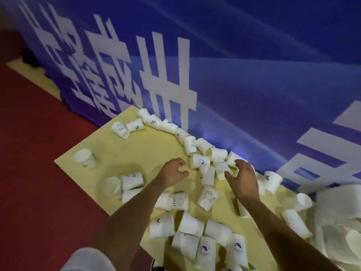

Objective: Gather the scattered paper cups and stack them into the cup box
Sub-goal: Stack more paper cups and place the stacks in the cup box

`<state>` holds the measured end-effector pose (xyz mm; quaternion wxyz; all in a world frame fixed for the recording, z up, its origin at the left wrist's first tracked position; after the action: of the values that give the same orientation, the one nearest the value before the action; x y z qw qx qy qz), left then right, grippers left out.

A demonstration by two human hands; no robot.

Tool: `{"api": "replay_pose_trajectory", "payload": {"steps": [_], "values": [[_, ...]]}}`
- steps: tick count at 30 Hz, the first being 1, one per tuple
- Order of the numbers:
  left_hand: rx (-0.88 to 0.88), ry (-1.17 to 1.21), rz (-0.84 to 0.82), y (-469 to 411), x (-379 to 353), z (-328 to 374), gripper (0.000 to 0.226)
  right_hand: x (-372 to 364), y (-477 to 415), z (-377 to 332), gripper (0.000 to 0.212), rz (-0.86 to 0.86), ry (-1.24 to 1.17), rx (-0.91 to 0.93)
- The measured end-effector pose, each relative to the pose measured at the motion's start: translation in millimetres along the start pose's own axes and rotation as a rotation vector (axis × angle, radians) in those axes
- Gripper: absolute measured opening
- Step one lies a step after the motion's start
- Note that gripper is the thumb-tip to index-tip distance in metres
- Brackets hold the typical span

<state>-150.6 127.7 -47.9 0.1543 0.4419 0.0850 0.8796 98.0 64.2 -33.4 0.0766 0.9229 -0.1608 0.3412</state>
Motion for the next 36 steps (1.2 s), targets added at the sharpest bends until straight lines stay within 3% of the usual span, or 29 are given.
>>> {"api": "replay_pose_trajectory", "payload": {"steps": [13,23,28,36], "values": [[0.210,-0.118,0.072,-105,127,-166,0.049,-171,-111,-136,0.059,-0.230,0.109,0.099],[0.499,0.074,0.214,-180,162,-255,0.064,-288,-158,-182,0.062,-0.410,0.328,0.236],[0.674,0.280,0.306,-209,163,-280,0.078,-339,-182,-207,0.063,-0.477,0.414,0.314],[0.698,0.446,0.372,-237,148,-302,0.096,-415,-211,-240,0.073,-0.568,0.560,0.542]]}}
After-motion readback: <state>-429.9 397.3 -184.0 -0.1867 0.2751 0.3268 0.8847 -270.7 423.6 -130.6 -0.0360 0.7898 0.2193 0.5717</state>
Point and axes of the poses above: each hand's wrist, its own y-axis away from the middle knuckle, its own x-axis out of the back of the hand, z = x × y, the point moved 2 cm from there along -y, towards the middle knuckle, and after that the axes turned 11 degrees about -y, right-handed, at the moved point
